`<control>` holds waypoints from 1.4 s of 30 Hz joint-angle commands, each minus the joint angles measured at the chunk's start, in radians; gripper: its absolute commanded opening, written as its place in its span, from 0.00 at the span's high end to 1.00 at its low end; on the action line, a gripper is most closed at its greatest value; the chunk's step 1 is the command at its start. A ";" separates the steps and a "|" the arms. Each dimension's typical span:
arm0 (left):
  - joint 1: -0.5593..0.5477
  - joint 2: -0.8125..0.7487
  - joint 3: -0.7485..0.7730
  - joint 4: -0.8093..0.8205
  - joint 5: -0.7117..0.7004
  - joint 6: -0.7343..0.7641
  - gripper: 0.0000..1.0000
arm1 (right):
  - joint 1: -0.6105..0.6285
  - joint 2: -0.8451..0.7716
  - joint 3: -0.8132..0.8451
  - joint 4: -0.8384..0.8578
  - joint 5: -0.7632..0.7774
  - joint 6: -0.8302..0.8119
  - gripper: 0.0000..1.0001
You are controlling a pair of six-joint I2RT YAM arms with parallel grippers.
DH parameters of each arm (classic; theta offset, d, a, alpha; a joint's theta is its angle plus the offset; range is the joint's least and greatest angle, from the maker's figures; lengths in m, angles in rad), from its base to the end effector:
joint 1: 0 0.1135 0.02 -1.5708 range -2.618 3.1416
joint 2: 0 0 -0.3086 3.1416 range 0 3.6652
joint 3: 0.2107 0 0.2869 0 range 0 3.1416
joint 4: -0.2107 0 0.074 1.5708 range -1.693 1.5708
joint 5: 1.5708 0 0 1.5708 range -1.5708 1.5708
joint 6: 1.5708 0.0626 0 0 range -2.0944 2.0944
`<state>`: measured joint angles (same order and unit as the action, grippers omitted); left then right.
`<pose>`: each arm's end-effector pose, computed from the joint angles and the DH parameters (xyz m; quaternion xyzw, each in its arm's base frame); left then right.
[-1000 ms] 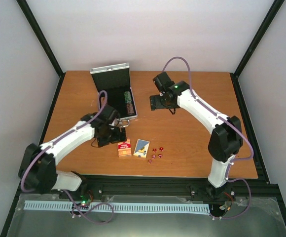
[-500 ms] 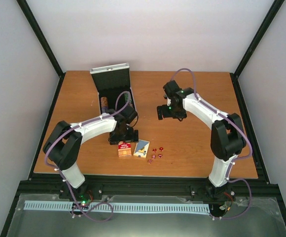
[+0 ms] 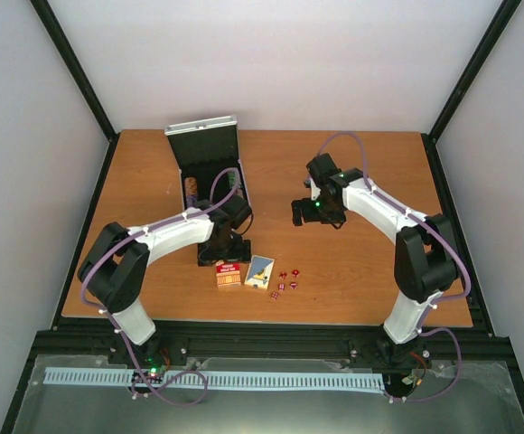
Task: Pack up texas hold em set
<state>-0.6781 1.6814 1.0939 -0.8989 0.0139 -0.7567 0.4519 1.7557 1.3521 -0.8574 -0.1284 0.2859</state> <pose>0.2583 -0.2092 0.1785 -0.0390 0.9983 -0.0330 0.0272 0.3562 0.1818 0.2322 -0.0916 0.9818 0.1146 0.1208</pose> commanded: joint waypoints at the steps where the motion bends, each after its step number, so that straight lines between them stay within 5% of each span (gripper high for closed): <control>1: -0.009 -0.016 -0.002 -0.022 -0.022 -0.027 0.00 | -0.012 -0.022 -0.020 0.023 -0.023 -0.023 0.00; 13: -0.009 0.062 -0.048 0.075 0.010 -0.062 0.03 | -0.013 -0.041 -0.047 0.036 -0.048 -0.031 0.00; 20: -0.009 0.072 -0.082 0.117 0.005 -0.069 0.49 | -0.013 -0.068 -0.097 0.050 -0.056 -0.036 0.00; 25: -0.009 0.069 -0.091 0.103 -0.003 -0.066 0.98 | -0.013 -0.082 -0.120 0.060 -0.058 -0.037 0.00; 31: -0.009 -0.025 0.070 -0.067 -0.129 0.020 0.99 | -0.014 -0.095 -0.134 0.070 -0.064 -0.038 0.00; 36: 0.012 -0.030 0.321 -0.170 -0.280 0.345 0.99 | -0.015 -0.121 -0.134 0.079 -0.066 -0.021 0.00; 42: 0.101 0.071 0.521 -0.097 -0.279 0.776 0.99 | -0.015 -0.125 -0.142 0.096 -0.067 0.018 0.00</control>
<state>-0.6395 1.6974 1.5093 -1.0126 -0.2173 -0.3485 0.4473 1.6535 1.2217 -0.7849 -0.1925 0.2749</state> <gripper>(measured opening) 0.685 1.000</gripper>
